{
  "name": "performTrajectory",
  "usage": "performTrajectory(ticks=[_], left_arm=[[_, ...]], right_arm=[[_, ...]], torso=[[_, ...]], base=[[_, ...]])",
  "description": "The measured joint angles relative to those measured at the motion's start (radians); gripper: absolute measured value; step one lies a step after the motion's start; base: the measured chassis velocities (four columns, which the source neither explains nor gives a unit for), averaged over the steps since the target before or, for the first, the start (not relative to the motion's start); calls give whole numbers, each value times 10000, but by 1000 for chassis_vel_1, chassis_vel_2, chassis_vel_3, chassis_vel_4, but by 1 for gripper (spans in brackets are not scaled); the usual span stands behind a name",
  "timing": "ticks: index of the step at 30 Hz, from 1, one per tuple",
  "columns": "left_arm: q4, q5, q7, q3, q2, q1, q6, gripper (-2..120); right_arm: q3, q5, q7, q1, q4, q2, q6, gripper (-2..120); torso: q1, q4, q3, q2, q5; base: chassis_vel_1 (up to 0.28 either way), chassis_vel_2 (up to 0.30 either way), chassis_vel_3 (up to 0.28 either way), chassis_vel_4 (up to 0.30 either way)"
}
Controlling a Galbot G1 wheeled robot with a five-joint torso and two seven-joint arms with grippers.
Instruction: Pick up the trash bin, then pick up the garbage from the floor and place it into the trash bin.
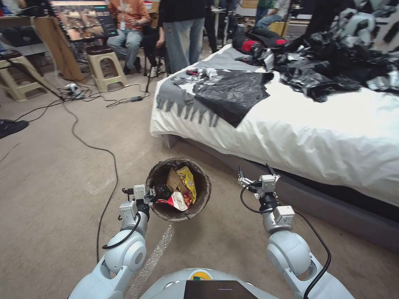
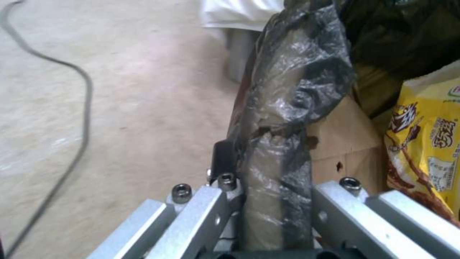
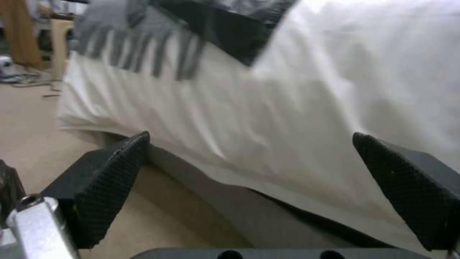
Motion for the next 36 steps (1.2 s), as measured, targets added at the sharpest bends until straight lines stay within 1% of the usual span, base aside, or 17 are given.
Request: performTrajectory(ticks=[11, 20, 26, 27, 36], left_arm=[[-16, 6, 3, -61, -4, 11, 0, 3], [-32, 10, 8, -117, -8, 4, 2, 3], [3, -10, 9, -137, -10, -62, 6, 3], [22, -21, 11, -137, -5, -82, 8, 3], [99, -74, 12, -134, 7, -181, 18, 3]], right_arm=[[-73, 5, 28, 109, -25, 88, -14, 100], [-169, 10, 72, 155, -88, 169, -42, 100], [-214, 47, 105, 245, -145, 177, -82, 100], [-222, 51, 108, 261, -162, 193, -85, 100], [-272, 77, 151, 321, -212, 238, -130, 100]], torso=[[1, 4, 0, 0, 0], [1, -3, 0, 0, 1], [1, 3, 0, 0, 0], [1, 0, 0, 0, 0], [1, 1, 1, 0, 1]], base=[[129, 122, 122, 131], [125, 127, 117, 119], [123, 130, 132, 121], [115, 121, 129, 120], [135, 128, 131, 124]])
